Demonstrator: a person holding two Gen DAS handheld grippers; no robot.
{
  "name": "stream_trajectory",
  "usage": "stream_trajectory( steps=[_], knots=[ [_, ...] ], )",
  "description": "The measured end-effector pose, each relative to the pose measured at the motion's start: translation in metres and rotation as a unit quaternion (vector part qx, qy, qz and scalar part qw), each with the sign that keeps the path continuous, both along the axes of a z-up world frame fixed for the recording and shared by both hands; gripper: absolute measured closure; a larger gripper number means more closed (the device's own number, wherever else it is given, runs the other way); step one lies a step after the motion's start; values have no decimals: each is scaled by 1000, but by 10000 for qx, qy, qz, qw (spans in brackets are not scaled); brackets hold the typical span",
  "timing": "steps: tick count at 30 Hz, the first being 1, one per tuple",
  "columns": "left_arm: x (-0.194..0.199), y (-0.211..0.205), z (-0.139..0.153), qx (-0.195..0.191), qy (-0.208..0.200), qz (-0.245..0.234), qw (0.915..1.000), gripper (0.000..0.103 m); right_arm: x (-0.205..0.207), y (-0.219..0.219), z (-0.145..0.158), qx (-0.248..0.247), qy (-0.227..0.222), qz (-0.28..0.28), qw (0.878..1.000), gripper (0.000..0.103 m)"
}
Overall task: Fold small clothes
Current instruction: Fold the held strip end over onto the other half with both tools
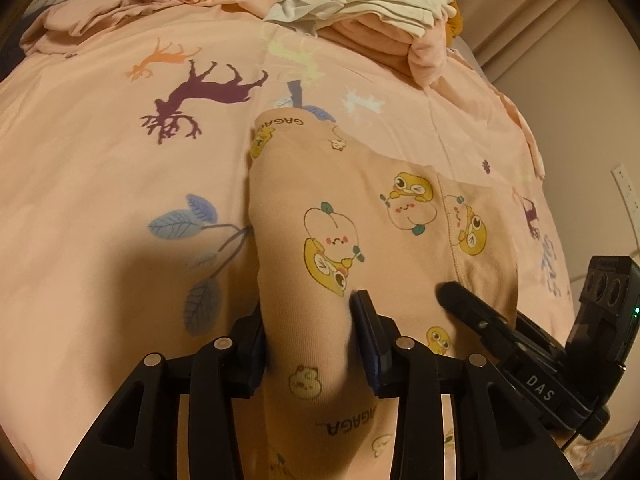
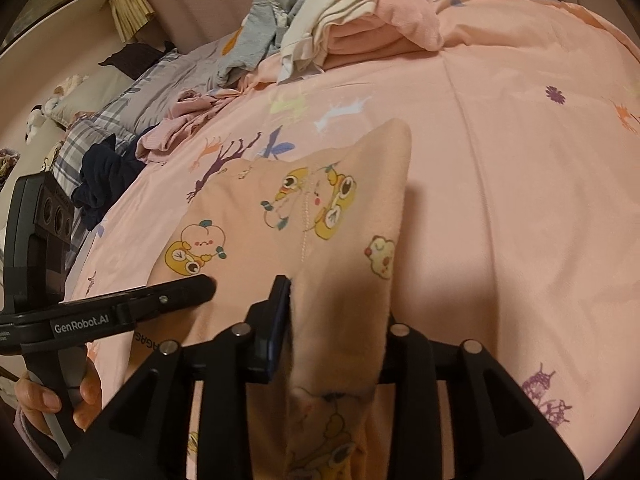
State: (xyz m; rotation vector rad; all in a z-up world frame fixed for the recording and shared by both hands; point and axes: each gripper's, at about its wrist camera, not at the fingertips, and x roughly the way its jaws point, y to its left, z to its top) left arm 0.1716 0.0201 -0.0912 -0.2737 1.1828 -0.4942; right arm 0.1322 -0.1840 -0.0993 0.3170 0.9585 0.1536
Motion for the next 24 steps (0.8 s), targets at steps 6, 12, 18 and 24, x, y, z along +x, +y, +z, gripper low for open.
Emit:
stream_trajectory(
  steps=[6, 12, 18, 24],
  knots=[
    [-13, 13, 5, 98, -55, 6, 9999, 62, -12, -8, 5, -49, 4, -111, 9999, 63],
    [-34, 14, 13, 341, -296, -139, 9989, 62, -28, -5, 7, -203, -22, -129, 9997, 63],
    [-57, 9, 19, 572, -587, -339, 9961, 62, -47, 1, 12, -305, -60, -49, 9995, 62],
    [-72, 5, 5, 718, -518, -455, 9950, 62, -63, 7, 5, -434, 32, 26, 9990, 60]
  ],
)
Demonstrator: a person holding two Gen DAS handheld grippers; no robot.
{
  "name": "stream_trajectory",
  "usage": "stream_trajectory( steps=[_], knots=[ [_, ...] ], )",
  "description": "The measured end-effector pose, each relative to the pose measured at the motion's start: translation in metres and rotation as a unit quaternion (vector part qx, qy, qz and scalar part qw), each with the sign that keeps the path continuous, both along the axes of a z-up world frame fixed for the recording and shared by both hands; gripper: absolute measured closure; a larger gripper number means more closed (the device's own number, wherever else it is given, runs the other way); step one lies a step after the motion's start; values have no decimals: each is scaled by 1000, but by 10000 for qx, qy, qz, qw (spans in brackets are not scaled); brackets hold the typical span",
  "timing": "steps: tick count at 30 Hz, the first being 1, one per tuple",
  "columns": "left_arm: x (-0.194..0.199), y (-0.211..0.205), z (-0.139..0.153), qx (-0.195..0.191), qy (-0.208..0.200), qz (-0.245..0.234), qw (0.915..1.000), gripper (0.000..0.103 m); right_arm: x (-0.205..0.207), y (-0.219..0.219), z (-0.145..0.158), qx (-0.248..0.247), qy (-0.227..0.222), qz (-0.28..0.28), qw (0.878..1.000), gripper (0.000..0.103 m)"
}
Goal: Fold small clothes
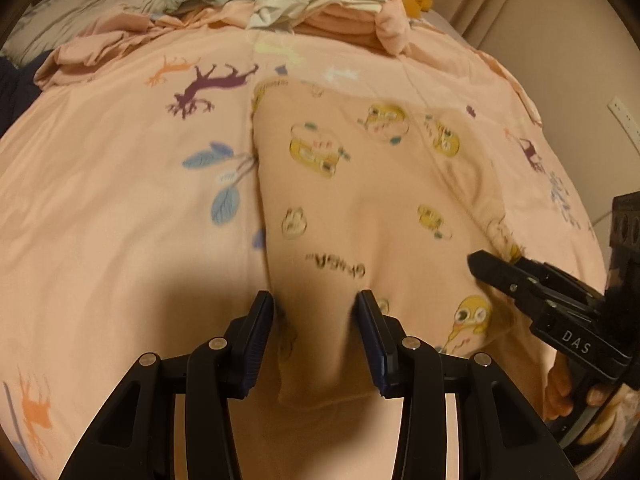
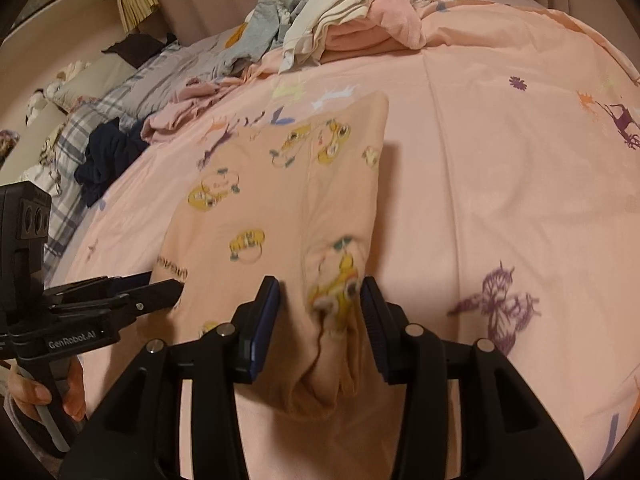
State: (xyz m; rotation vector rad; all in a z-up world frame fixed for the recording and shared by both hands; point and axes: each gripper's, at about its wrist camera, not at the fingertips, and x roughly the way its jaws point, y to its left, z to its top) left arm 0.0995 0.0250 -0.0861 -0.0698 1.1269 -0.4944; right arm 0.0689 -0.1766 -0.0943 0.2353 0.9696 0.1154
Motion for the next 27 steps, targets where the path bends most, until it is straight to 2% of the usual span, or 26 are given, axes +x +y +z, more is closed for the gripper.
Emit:
stream_trajectory(
  steps=[3, 7, 9, 10, 11, 13, 17, 18, 20, 21, 23, 27],
  knots=[
    [-4, 5, 3, -78, 55, 79, 9999, 62, -8, 2, 1, -122, 45, -23, 9999, 58],
    [-15, 4, 15, 99, -82, 97, 9999, 62, -20, 8, 13, -482, -1, -33, 9988, 58],
    [-22, 2, 22, 240, -149, 122, 9995, 62, -26, 12, 22, -596, -87, -8, 9982, 49],
    [-24, 2, 24, 291, -146, 125, 9994, 58, -30, 15, 29, -650, -163, -20, 9977, 39],
    [-27, 0, 26, 352, -118, 80, 9993, 47, -32, 15, 32, -675, -213, -39, 9975, 30],
    [-33, -2, 32, 449, -197, 73, 9988, 38, -40, 19, 44, -731, -358, -82, 9967, 21],
    [-52, -3, 51, 827, -596, 201, 9946, 37, -53, 25, 65, -819, -560, -105, 9950, 1],
    [-55, -1, 55, 797, -624, 216, 9946, 36, -57, 27, 70, -851, -595, -120, 9945, 0],
    [-61, 3, 65, 800, -684, 311, 9940, 17, -65, 32, 79, -903, -679, -119, 9935, 0],
    [-64, 3, 69, 811, -731, 348, 9934, 14, -68, 33, 82, -942, -698, -135, 9930, 0],
    [-72, 8, 77, 757, -829, 414, 9928, 12, -75, 35, 88, -991, -738, -160, 9922, 0],
    [-76, 15, 84, 678, -759, 487, 9936, 12, -83, 39, 97, -925, -767, -140, 9927, 0]
  ],
)
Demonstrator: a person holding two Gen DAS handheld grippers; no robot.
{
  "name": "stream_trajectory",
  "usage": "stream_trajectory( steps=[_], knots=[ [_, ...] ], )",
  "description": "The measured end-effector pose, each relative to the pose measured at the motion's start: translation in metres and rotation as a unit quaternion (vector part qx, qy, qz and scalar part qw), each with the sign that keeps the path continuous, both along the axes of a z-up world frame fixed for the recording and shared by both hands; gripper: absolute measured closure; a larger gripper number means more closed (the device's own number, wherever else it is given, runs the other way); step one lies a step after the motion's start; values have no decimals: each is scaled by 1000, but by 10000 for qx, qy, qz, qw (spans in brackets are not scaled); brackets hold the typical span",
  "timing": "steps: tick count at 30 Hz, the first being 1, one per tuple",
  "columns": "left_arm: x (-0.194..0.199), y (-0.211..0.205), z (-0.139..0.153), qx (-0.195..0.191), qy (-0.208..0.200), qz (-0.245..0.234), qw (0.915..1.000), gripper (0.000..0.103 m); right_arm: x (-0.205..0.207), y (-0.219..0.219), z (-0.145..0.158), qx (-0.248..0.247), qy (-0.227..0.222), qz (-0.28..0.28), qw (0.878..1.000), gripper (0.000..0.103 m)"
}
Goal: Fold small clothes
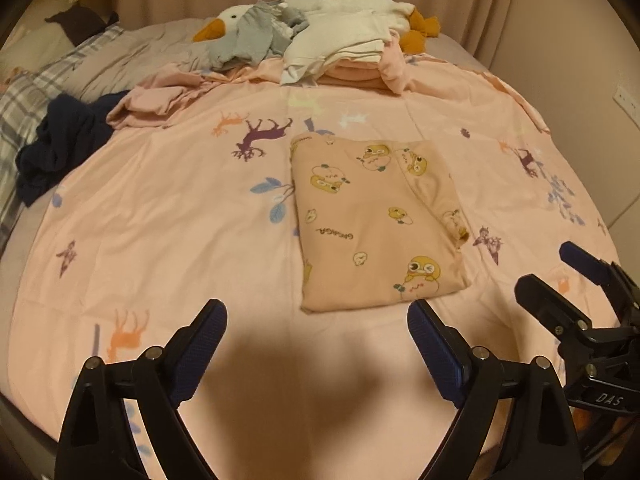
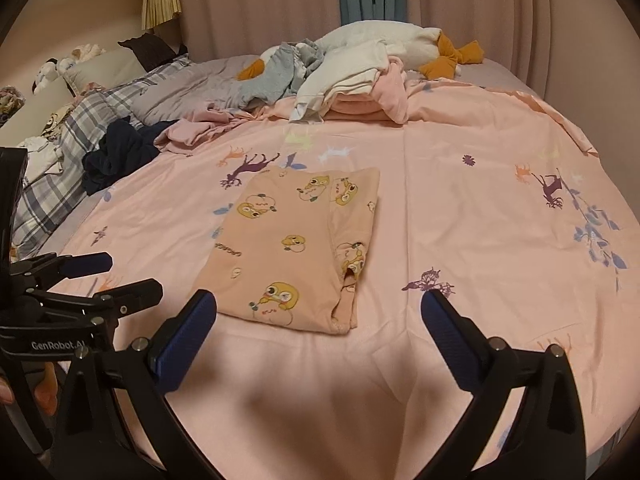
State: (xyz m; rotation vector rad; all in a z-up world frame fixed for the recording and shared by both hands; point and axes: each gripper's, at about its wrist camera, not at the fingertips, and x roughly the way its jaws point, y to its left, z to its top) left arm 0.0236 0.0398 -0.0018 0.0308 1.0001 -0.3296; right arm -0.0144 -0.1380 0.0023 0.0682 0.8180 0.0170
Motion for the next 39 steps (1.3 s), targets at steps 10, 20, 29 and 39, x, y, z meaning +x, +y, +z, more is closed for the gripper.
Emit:
stream_trajectory(
  steps=[10, 20, 29, 39],
  knots=[
    [-11, 5, 4, 234, -83, 227, 9994, 12, -10, 6, 6, -44, -34, -153, 9999, 0],
    [-15, 4, 5, 380, -101, 268, 9989, 12, -14, 5, 8, -119, -21, -203, 9997, 0],
    [-18, 3, 10, 414, -206, 216, 9987, 12, -17, 8, 13, -144, -82, -174, 9997, 0],
    [-20, 1, 14, 447, -296, 183, 9984, 12, -18, 10, 15, -144, -120, -175, 9997, 0]
  ],
)
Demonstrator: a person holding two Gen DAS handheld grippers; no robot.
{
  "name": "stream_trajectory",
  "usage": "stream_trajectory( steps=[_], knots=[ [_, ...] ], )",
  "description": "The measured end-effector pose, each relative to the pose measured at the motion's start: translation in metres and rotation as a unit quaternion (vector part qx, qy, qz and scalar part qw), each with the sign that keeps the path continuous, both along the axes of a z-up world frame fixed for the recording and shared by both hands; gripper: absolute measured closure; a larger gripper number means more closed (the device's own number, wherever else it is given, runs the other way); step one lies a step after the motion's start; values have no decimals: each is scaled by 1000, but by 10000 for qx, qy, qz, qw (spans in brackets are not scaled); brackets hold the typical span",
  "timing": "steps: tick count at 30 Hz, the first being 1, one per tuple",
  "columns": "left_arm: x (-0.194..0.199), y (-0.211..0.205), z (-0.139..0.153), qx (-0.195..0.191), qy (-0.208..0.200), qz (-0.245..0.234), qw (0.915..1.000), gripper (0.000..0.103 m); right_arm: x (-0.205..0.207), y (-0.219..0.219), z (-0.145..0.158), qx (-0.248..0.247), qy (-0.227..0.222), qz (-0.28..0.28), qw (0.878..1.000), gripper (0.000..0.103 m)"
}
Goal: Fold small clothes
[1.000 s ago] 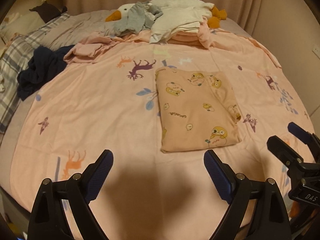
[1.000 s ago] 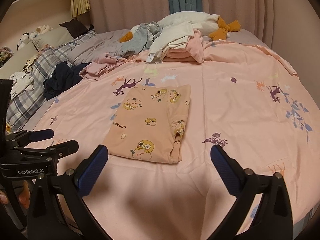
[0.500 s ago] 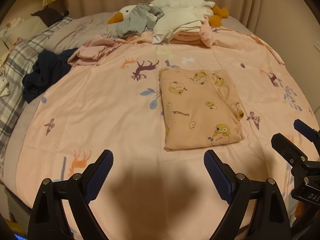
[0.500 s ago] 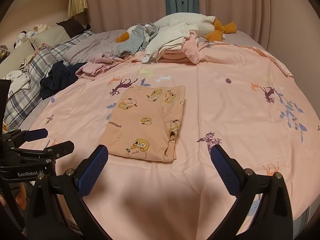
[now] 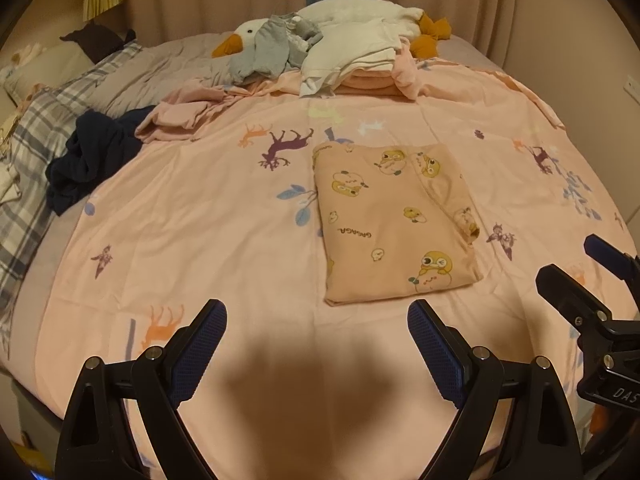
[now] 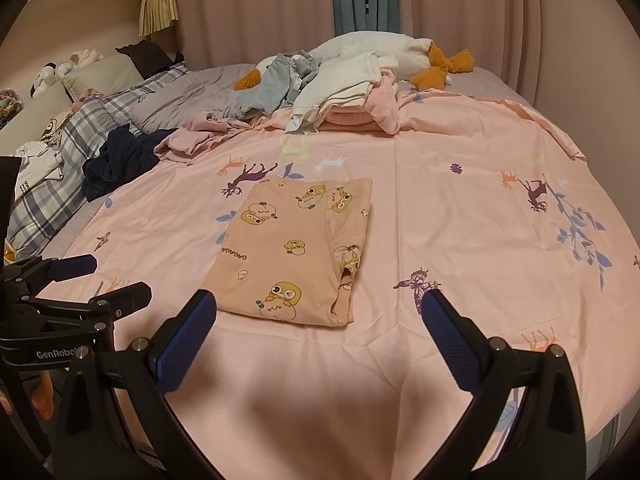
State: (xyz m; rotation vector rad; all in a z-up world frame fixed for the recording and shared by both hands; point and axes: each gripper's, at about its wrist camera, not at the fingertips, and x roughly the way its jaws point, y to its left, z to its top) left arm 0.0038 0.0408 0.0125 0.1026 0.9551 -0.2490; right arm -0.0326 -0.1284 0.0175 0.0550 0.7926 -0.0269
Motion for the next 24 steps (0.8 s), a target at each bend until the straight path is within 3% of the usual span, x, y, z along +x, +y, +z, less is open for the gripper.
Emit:
stream_trajectory(
  steps=[24],
  knots=[
    [-2, -2, 3, 12, -46, -1, 10000, 12, -3, 3, 2, 14, -14, 20, 10000, 0]
  ],
)
